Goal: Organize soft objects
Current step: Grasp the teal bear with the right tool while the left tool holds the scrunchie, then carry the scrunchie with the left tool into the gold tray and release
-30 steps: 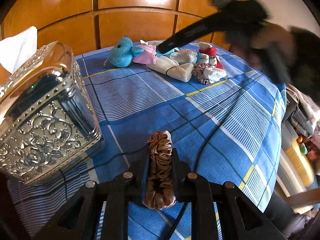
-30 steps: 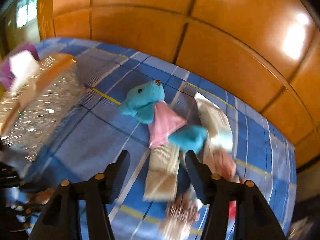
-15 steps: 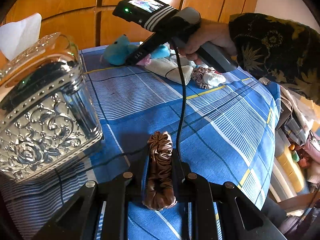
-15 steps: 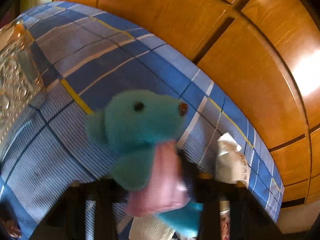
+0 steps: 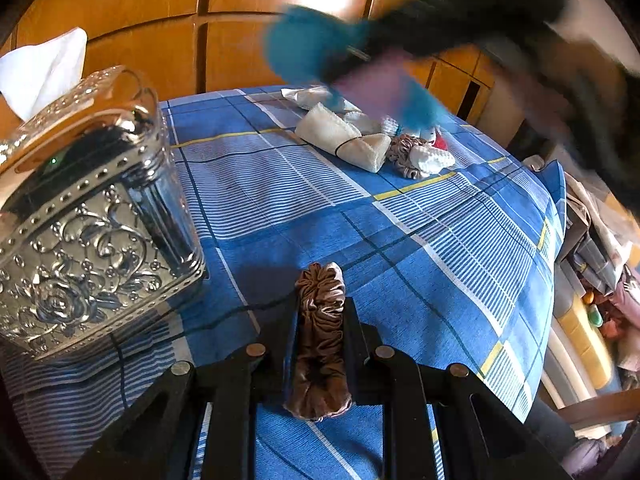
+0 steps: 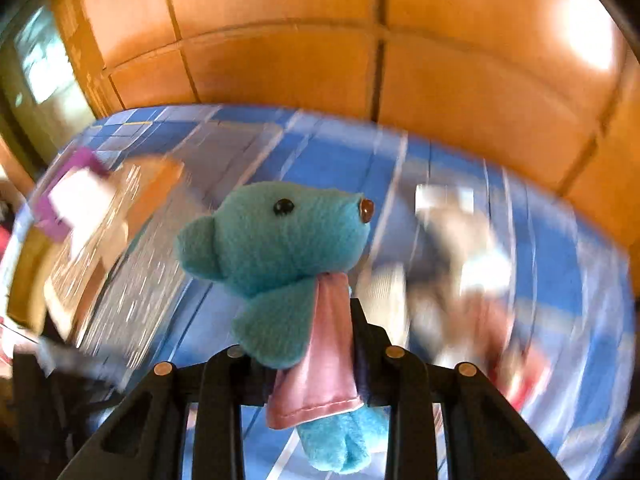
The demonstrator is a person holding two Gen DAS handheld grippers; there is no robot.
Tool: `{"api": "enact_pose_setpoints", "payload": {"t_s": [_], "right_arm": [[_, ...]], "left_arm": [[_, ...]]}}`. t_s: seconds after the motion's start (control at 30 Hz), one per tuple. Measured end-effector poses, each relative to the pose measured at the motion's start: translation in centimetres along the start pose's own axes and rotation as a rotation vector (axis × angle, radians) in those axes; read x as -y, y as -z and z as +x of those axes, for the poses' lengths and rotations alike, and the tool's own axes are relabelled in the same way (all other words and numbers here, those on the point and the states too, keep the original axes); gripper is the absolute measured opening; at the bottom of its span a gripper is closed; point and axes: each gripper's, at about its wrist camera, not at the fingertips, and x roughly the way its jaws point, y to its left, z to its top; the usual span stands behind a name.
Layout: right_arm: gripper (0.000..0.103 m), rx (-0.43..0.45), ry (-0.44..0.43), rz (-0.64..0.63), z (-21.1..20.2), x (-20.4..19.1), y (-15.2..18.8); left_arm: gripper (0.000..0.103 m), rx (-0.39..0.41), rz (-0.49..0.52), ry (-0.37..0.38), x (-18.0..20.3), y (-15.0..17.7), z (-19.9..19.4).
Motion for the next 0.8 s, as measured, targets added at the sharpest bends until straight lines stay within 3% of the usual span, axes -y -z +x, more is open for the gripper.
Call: {"api": "enact_pose_setpoints", "payload": {"t_s": [0.17, 0.27, 0.47, 0.8], "right_arm": [[0.029, -0.102, -0.021, 0.122, 1.1, 1.1, 8.6], [0.030, -0.109, 0.032, 0.184, 2.5, 1.5, 12.3], [0.030, -0.006, 0.100, 0.217, 2.6, 0.7, 13.3], [0.031, 0.071, 0.083, 0.266, 1.6, 0.2, 14.7]], "left_arm": [[0.020, -0.008, -0.005, -0.008, 0.1, -0.2, 0.1], [0.020, -0.034, 0.018, -0.043, 0.9, -0.8, 0.3], [0.019, -0.087, 0.017, -0.074, 2.0, -3.1, 1.0], [0.019, -0.014, -0.050, -0.064, 1.8, -12.9, -0.2]]}}
